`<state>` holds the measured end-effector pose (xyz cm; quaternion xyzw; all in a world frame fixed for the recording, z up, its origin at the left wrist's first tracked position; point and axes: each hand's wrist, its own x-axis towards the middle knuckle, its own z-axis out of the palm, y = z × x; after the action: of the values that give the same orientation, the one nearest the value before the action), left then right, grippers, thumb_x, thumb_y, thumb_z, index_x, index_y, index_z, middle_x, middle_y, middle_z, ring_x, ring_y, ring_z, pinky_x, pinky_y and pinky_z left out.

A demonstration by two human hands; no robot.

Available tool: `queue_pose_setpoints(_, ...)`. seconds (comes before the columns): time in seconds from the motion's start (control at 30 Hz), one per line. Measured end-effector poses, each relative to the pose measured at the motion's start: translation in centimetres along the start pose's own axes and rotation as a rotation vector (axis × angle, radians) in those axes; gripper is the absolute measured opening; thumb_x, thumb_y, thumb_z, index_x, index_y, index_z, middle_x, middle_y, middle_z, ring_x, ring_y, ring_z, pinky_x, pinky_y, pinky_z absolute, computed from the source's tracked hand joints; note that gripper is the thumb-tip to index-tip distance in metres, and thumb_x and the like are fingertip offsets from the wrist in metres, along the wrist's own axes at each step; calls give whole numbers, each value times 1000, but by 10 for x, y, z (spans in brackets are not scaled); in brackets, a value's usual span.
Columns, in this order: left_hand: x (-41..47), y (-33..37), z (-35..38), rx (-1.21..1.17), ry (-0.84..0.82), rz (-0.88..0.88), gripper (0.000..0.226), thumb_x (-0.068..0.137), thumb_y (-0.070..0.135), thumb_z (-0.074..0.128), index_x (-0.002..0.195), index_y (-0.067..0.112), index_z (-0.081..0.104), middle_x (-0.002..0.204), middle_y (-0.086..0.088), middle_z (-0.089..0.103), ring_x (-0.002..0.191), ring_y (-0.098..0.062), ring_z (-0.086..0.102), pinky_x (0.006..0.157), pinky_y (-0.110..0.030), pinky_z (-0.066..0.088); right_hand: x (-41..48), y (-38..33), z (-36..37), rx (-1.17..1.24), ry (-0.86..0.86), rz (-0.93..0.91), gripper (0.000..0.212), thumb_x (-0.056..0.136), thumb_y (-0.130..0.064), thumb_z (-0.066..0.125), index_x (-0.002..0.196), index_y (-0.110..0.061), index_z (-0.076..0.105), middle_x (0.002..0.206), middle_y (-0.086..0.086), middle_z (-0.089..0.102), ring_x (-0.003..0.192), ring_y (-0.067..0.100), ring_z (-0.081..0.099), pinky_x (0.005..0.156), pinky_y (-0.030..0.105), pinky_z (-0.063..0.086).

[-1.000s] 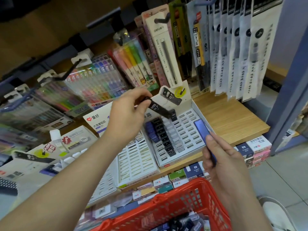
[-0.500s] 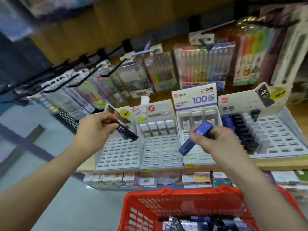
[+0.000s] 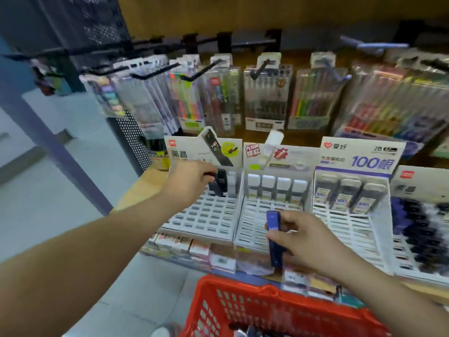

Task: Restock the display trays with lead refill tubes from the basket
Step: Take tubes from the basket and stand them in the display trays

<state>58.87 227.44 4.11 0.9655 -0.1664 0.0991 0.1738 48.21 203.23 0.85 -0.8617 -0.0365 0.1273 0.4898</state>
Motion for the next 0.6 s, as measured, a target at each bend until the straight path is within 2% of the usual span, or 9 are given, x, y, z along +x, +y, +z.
queue_pose_setpoints(0.07,3,1,0,-40,-7,-37,21,91,12,62,109,13,72,102,-6,71,93,-24,64,84,-30,48,-2,4,4,256,9,78,6,96,-25,60,96,-22,65,81,25,62,66,40,60,65,41,53)
queue_pose_setpoints(0.1,5,1,0,-46,-4,-35,22,90,12,62,110,13,72,104,-6,71,95,-23,64,87,-31,49,-2,3,6,352,4,109,6,98,-27,57,100,-26,62,84,26,66,68,43,65,66,44,57)
queue_pose_setpoints(0.17,7,3,0,-19,-19,2,23,90,12,63,111,13,72,107,-6,72,99,-23,64,91,-28,47,-1,2,10,422,-1,130,10,100,-32,51,108,-33,56,87,14,74,72,32,73,65,44,61)
queue_pose_setpoints(0.23,7,4,0,8,-57,32,23,91,11,62,112,13,71,109,-7,71,103,-23,64,94,-27,46,0,3,15,465,-1,138,16,100,-32,49,116,-35,52,86,6,75,71,28,74,62,42,61)
queue_pose_setpoints(0.33,7,5,1,57,-114,48,26,92,12,61,117,13,68,116,-8,69,110,-23,62,99,-28,43,2,1,19,470,0,127,26,101,-18,52,124,-31,54,85,8,73,78,27,74,69,41,61)
queue_pose_setpoints(0.37,7,6,2,67,-119,47,27,93,12,59,118,13,67,118,-8,68,111,-24,61,99,-28,41,3,0,20,444,-8,117,28,100,-11,53,123,-27,56,89,12,74,81,25,74,71,38,61)
queue_pose_setpoints(0.47,7,10,5,65,-91,6,28,95,11,55,122,13,65,119,-9,67,111,-26,60,96,-27,41,4,-4,21,427,-10,107,23,96,2,55,113,-11,66,93,16,74,82,21,73,63,21,56)
queue_pose_setpoints(0.6,6,14,15,-7,-60,-68,18,92,9,59,108,7,64,103,-11,70,97,-26,62,83,-30,44,5,-9,22,468,25,105,18,95,0,58,103,-12,69,92,16,73,79,20,72,66,23,59)
